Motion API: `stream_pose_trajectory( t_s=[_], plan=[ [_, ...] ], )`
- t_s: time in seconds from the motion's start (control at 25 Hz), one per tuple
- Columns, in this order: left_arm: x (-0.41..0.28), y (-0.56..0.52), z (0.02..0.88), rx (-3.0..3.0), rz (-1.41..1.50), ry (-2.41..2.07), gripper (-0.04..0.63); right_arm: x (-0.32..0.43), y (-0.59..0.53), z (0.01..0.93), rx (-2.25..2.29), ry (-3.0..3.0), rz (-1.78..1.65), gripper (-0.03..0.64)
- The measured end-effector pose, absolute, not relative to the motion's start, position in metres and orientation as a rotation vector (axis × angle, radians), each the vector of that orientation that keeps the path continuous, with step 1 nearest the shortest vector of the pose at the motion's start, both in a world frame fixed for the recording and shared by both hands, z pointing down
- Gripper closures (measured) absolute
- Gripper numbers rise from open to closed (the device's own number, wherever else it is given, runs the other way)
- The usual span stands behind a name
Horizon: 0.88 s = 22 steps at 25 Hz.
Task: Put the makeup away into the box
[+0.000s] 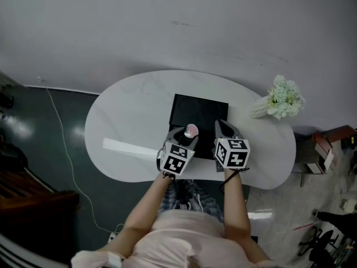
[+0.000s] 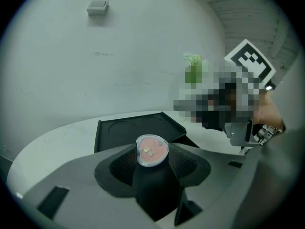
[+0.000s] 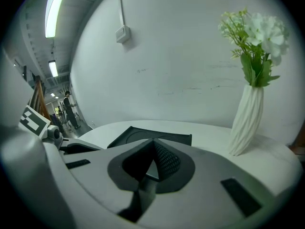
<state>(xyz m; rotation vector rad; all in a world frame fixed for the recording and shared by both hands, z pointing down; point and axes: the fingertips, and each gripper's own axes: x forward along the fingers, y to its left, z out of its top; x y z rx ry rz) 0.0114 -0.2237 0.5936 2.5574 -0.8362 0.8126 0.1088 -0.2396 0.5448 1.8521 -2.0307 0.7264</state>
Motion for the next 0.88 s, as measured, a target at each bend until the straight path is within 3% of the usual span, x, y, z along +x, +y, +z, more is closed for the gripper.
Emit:
stream_pose_trajectory(
  t_s=[0.76, 0.88],
  plan=[
    [0.016, -0.204, 0.633, 2.504, 0.951, -0.781, 0.364, 0.106, -0.205, 0.555, 1.843, -1.995, 0.722, 0.601],
    [0.014, -0.205, 0.629, 2.514, 0.899, -0.787, 0.287, 0.107, -0.205, 0.558, 1.850, -1.988, 0.732, 0.601]
  ],
)
